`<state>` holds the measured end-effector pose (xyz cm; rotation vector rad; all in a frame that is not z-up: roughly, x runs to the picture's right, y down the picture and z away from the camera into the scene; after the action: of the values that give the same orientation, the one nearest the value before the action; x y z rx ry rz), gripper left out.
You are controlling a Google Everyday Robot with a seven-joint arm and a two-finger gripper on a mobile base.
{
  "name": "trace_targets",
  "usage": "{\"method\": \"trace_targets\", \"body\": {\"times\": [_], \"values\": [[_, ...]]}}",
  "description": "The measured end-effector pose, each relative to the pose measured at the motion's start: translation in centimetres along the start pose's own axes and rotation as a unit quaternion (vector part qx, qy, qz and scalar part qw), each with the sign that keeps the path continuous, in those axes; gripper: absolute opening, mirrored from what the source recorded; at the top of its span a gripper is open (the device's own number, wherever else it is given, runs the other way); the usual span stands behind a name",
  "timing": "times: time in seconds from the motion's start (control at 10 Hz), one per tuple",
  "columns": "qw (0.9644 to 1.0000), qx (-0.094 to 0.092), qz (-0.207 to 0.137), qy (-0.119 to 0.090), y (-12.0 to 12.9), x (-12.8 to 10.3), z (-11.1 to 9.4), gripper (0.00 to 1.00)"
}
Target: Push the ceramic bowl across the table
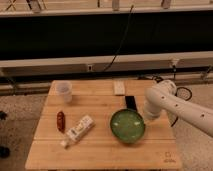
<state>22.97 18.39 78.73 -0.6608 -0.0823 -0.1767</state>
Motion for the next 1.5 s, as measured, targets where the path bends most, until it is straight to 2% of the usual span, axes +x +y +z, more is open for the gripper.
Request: {"method": "trace_targets", "body": {"times": [0.5, 1.5], "values": [[0.9989, -0.011, -0.045, 0.001, 0.0, -1.4, 1.2, 0.02], [0.9941, -0.012, -0.107, -0.007, -0.1, -1.5, 3.0, 0.02]]}}
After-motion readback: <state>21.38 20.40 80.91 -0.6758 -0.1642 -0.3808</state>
